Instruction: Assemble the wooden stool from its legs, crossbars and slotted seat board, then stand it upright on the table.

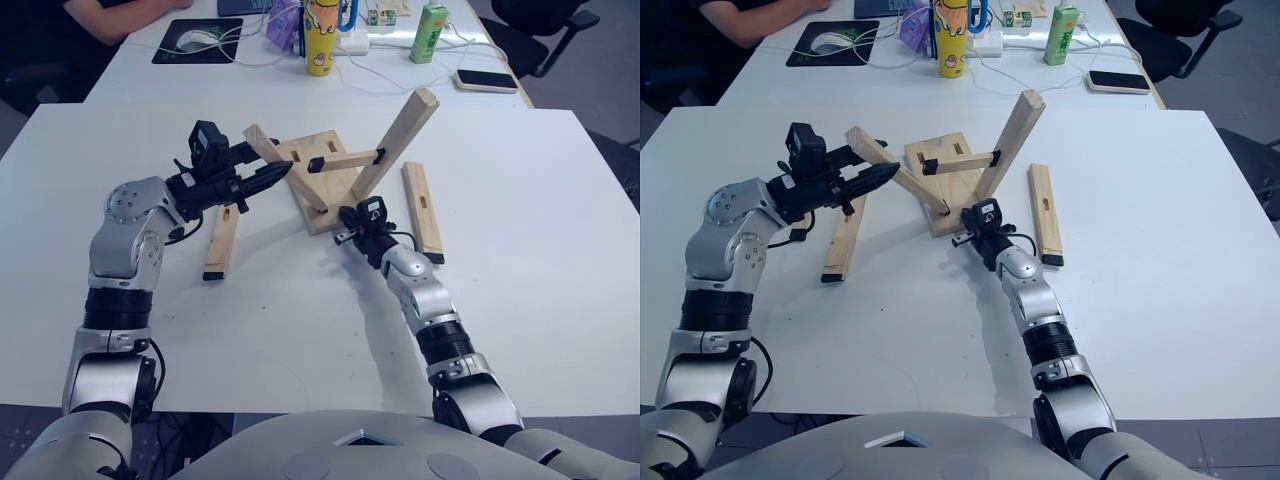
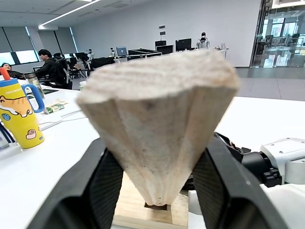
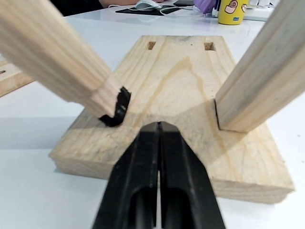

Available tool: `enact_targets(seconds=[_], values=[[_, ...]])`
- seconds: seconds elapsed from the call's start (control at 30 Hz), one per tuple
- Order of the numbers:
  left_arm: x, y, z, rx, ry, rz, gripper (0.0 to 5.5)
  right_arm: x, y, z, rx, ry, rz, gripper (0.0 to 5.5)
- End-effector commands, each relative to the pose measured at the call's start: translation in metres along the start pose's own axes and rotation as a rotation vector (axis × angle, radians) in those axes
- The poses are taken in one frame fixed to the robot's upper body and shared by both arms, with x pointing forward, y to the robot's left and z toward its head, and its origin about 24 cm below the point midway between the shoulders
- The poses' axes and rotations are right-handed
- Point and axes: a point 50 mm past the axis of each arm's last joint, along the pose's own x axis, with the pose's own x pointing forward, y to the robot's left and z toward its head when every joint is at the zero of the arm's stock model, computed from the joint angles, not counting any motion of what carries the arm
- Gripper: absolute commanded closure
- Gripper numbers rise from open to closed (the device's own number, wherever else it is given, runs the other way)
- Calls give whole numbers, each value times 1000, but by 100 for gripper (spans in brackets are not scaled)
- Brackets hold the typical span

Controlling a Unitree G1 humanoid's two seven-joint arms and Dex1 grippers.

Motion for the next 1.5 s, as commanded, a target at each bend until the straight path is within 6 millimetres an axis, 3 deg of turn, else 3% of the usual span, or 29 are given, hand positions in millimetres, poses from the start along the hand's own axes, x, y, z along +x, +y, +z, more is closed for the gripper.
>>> enact_targets(seconds=[0.03, 0.5, 0.97, 1.3, 1.5], values=[[-3, 13, 2, 37, 77, 2, 348, -7, 5, -34, 17, 158, 24, 550], [-13, 24, 14, 16, 149, -37, 348, -11, 8, -43, 26, 195, 23, 550], [21, 24, 6, 29, 220, -84, 348, -12, 12, -50, 12, 264, 72, 550], [39, 19, -6, 11, 286, -107, 348, -13, 15, -54, 17, 292, 96, 550], [33, 24, -35, -60, 360, -53, 348, -13, 19, -57, 18, 310, 116, 550]])
